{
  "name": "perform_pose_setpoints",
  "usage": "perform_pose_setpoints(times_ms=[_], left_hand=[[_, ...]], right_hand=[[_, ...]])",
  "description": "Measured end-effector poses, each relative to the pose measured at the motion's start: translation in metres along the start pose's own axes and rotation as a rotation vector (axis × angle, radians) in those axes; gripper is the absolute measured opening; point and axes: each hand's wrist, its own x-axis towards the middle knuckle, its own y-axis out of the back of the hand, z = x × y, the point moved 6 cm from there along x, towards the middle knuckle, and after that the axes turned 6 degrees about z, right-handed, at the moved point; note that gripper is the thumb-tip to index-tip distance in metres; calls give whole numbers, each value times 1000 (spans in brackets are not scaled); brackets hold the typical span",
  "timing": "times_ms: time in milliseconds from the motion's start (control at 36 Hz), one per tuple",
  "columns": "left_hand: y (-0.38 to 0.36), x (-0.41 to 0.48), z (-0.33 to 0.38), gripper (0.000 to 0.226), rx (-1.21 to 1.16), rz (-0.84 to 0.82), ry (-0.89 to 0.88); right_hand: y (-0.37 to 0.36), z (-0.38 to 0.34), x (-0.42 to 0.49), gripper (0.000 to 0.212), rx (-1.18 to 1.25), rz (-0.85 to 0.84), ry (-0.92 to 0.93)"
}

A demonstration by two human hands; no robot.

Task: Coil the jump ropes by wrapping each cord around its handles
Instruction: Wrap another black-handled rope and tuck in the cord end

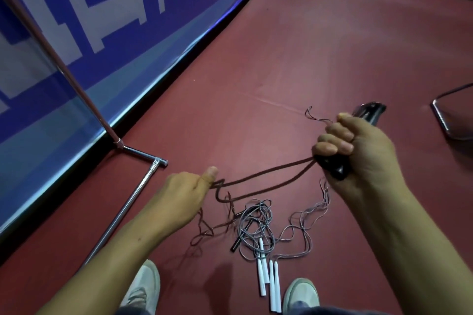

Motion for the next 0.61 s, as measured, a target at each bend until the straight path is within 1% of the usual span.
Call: perform_pose_setpoints(times_ms=[56, 139, 194, 250, 306, 333, 361, 389, 417, 472, 500, 528, 556, 583, 611], left_hand=[[6, 4, -6, 70, 49, 73, 39], [9, 14, -18, 68, 138, 137, 135], [11, 20, -30, 65, 165, 170, 216], [10, 28, -46, 62, 146, 212, 250], [14, 35, -55, 52, 179, 307, 174], [17, 36, -52, 40, 173, 374, 106], [20, 35, -46, 27, 111, 423, 31], [21, 31, -36, 23, -10, 435, -48], [21, 25, -23, 32, -156, 392, -114], [11, 7, 14, 50, -405, 159, -236], [2, -4, 35, 54, -473, 28, -318], [-10, -15, 54, 55, -539, -96, -383], [-22, -27, 70, 54, -619, -215, -411], [-34, -35, 81, 51, -678, -302, -406], [-42, -41, 91, 45, -711, -344, -391]], right_hand=[[0, 8, -4, 27, -102, 1, 43], [-5, 17, -11, 24, -207, -19, 81], [-1, 17, -11, 22, -224, -4, 85], [4, 16, -10, 22, -209, 26, 74], [7, 16, -8, 21, -174, 44, 48], [8, 16, -8, 21, -152, 48, 33], [7, 17, -7, 21, -130, 50, 21], [6, 18, -7, 22, -109, 50, 9], [5, 19, -7, 23, -89, 49, -5], [1, 25, -7, 26, -61, 40, -40], [-1, 29, -8, 27, -51, 34, -53], [-5, 33, -9, 27, -42, 25, -63], [-8, 37, -11, 28, -32, 15, -73], [-12, 41, -13, 29, -19, 6, -82], [-15, 44, -15, 29, -6, -1, -93]])
